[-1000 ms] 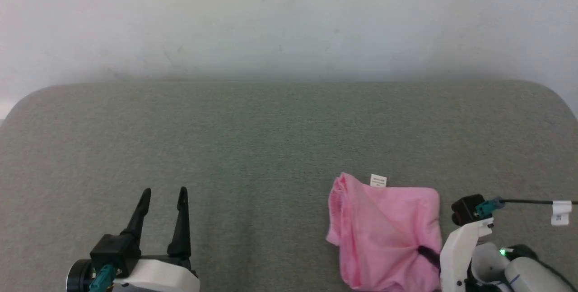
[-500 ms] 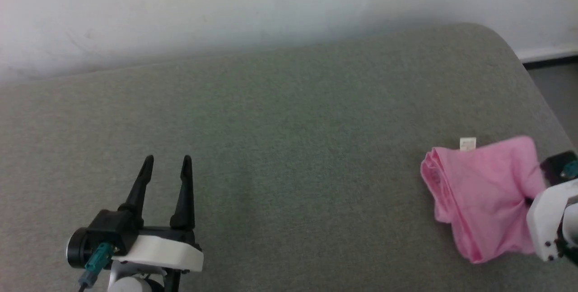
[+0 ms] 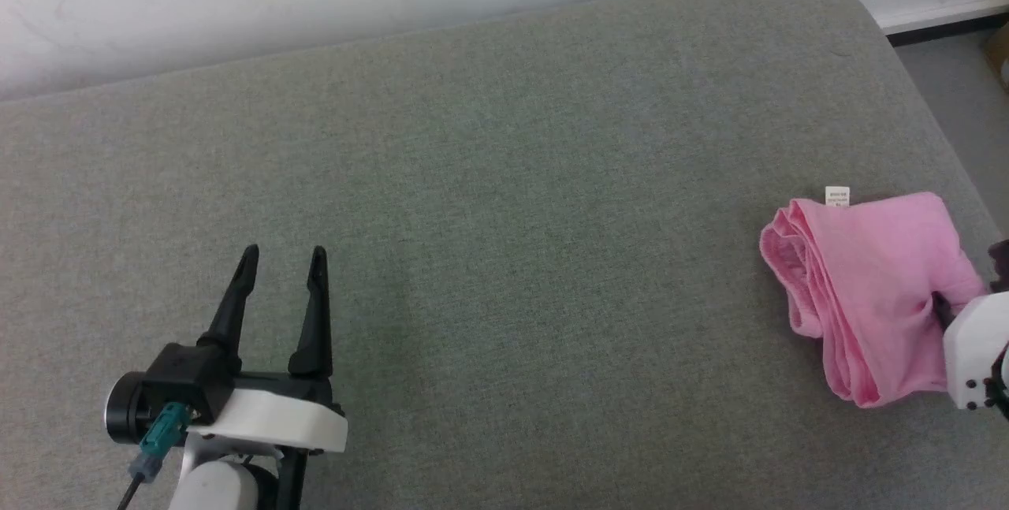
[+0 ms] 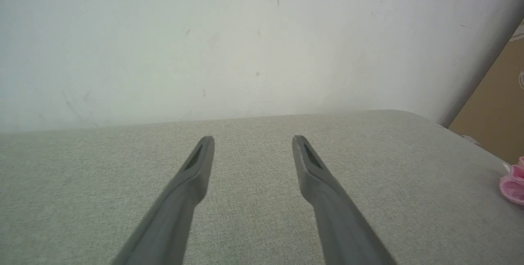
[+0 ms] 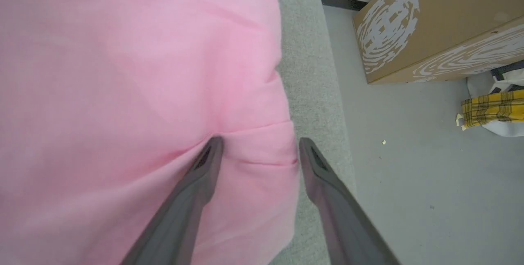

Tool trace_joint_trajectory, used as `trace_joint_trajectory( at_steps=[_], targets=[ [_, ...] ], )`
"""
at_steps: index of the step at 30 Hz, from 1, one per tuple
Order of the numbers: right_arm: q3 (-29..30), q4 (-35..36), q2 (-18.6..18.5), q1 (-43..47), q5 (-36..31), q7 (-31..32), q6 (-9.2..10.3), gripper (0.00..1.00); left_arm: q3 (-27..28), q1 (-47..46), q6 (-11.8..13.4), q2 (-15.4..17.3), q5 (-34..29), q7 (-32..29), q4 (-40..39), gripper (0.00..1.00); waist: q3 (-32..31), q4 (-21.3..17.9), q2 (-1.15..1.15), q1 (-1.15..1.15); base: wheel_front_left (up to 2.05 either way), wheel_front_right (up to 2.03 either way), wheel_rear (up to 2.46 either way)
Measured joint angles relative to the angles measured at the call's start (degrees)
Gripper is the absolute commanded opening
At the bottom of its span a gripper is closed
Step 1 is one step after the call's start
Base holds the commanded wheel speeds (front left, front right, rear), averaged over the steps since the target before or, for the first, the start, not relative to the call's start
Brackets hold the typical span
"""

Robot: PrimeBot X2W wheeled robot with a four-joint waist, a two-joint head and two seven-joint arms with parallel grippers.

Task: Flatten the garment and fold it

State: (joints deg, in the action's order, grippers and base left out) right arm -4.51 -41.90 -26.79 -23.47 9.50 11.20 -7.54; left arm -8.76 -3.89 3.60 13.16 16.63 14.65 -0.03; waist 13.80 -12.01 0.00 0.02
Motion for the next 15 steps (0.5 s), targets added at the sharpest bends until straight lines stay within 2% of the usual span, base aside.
trace_joint_trajectory(
  at_steps=[5, 9, 15],
  targets=[
    [6.4, 1.2, 0.6, 0.3, -4.0, -6.8, 0.00, 1.00, 0.7, 0.2, 0.1, -0.9, 0.8, 0.0, 0.0, 1.00, -1.6, 0.4, 0.00, -0.02, 0.00, 0.00, 0.00],
    [11.4, 6.4, 1.8, 1.7, -6.7, -11.0, 0.00, 1.00, 1.1, 0.5, 0.4, -1.3, 1.0, 0.0, -0.2, 1.00, -3.4, 1.4, 0.00, -0.03, 0.00, 0.00, 0.00],
    [12.5, 18.0, 8.8, 5.7, -8.0, -13.6, 0.00, 1.00, 2.4, 2.3, -0.1, -1.3, 1.0, 0.1, -2.1, 1.00, -5.8, 3.5, 0.00, -0.03, 0.00, 0.00, 0.00]
  ],
)
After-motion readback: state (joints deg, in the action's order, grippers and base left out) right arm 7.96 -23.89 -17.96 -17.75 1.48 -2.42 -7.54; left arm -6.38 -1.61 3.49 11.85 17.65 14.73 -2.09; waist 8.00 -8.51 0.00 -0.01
